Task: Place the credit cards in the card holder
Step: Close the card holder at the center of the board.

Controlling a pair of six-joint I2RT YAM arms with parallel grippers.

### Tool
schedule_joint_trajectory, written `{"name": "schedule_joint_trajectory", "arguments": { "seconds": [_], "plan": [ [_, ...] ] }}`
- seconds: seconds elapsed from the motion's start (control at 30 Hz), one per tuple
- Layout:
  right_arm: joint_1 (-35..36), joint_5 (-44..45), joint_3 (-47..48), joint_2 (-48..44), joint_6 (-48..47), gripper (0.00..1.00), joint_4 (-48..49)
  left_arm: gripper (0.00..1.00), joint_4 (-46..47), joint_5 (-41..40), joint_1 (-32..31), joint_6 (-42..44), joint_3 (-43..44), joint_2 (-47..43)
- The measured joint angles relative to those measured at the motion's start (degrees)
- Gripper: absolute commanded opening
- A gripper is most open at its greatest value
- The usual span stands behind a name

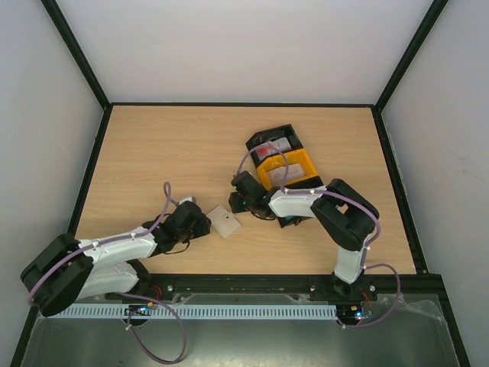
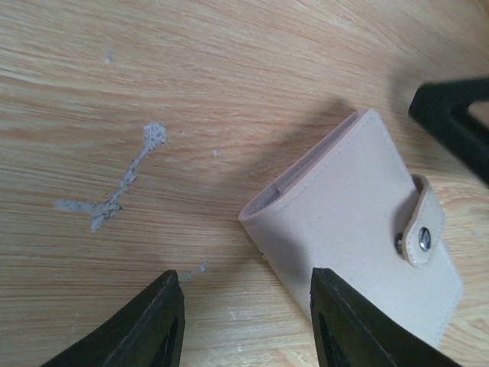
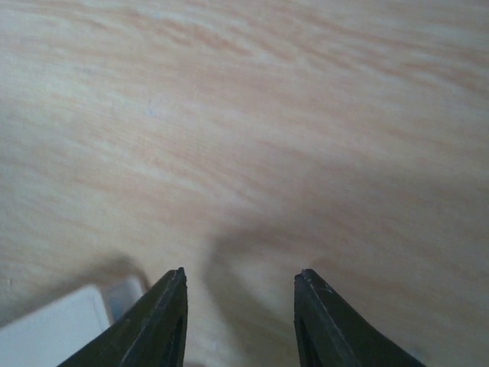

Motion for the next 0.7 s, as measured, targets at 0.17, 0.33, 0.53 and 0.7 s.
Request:
{"name": "schedule_joint_trajectory", "arguments": {
  "seconds": [0.17, 0.33, 0.53, 0.7],
  "plan": [
    [4.9, 5.9, -2.8, -2.9, 4.9, 0.33, -2.9, 0.49, 9.4, 7.0, 3.8, -0.7, -4.5, -1.5],
    [7.6, 9.3, -5.6, -5.6, 10.0, 0.32, -5.1, 0.48, 14.1, 10.9, 4.6, -1.2, -5.2, 0.4],
    [9.4, 11.8, -5.5, -7.0, 12.4, 0.38, -9.1, 0.44, 21.6, 15.7, 5.1, 0.0, -4.5, 6.3],
    [9.8, 17.3, -4.0, -7.7, 14.4, 0.42, -18.3, 0.33, 25.4, 18.6, 5.2, 2.8, -3.7, 10.3]
  ]
}}
